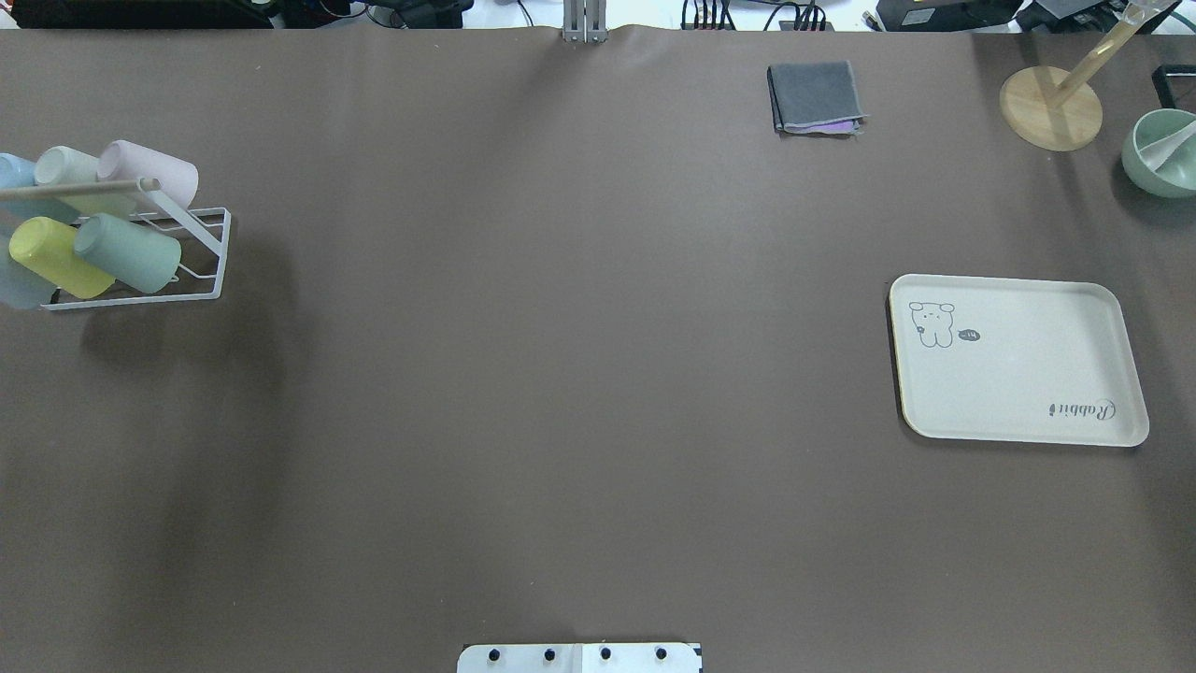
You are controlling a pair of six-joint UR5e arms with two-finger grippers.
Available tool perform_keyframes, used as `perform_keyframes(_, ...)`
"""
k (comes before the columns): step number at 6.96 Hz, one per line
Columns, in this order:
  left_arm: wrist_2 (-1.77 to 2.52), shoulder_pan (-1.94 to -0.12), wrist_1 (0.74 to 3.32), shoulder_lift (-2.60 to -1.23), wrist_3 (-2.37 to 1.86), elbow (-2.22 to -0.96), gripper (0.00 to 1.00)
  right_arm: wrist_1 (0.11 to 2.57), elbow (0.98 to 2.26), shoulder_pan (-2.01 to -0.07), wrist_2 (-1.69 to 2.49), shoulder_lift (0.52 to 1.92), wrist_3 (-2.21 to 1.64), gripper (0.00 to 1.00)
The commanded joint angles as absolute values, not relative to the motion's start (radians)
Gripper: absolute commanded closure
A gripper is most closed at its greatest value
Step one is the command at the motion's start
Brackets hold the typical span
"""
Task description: Pick up and place green cup on tray
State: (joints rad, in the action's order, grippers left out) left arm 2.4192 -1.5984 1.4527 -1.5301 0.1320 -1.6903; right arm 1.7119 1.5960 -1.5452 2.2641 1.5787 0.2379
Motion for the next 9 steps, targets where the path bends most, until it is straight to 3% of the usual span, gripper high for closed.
perform_keyframes(1,2.422,-1.598,1.457,-1.531,0.132,-1.695,0.01,1.712,1.595,-1.545,2.264,1.577,0.238,0.00)
perform_keyframes(9,2.431,-1.597,1.459,-1.537,0.133,-1.718,0.01,1.712,1.595,-1.546,2.264,1.580,0.239,0.00)
